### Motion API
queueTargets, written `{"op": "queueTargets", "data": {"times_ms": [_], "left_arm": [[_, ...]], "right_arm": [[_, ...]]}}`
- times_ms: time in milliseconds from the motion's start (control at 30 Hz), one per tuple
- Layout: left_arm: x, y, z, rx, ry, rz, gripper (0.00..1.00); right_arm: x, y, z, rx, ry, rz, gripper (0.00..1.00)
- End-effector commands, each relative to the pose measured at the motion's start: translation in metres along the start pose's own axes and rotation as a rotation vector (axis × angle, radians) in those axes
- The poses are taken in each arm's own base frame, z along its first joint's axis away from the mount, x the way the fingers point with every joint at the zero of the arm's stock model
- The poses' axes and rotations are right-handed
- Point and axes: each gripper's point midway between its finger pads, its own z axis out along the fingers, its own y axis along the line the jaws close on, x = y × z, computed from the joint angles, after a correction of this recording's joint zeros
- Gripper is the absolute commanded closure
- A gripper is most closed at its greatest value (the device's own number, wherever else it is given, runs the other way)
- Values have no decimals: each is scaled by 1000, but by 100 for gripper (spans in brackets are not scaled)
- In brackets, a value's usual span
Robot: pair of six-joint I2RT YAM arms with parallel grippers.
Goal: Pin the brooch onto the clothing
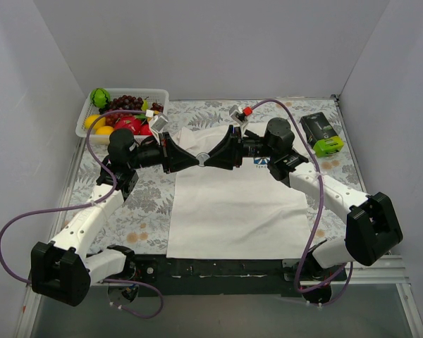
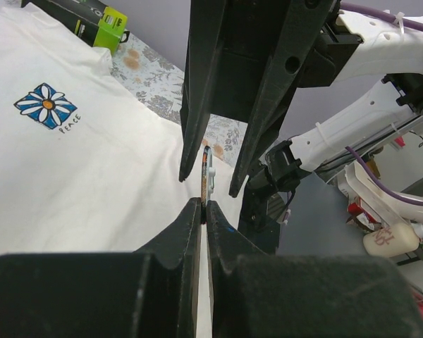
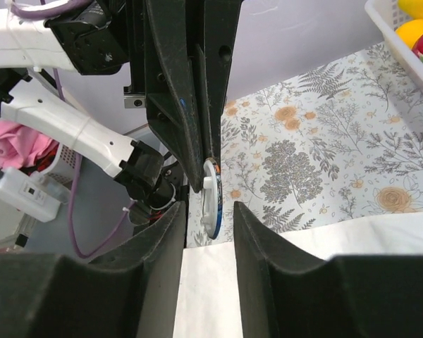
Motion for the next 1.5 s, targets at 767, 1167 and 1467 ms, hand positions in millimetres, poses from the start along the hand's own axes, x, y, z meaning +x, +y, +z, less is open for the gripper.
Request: {"op": "queueTargets", "data": {"times_ms": [767, 1167, 1467], "left_arm": [[-11, -19, -5, 29, -20, 58, 100], [-14, -21, -4, 32, -24, 64, 100], [-24, -29, -3, 37, -41, 79, 100]], "right_arm": [[-22, -5, 6, 20, -64, 9, 94], [-17, -27, 17, 152, -5, 52, 99], [11, -73, 17, 372, 114, 198, 99]]}}
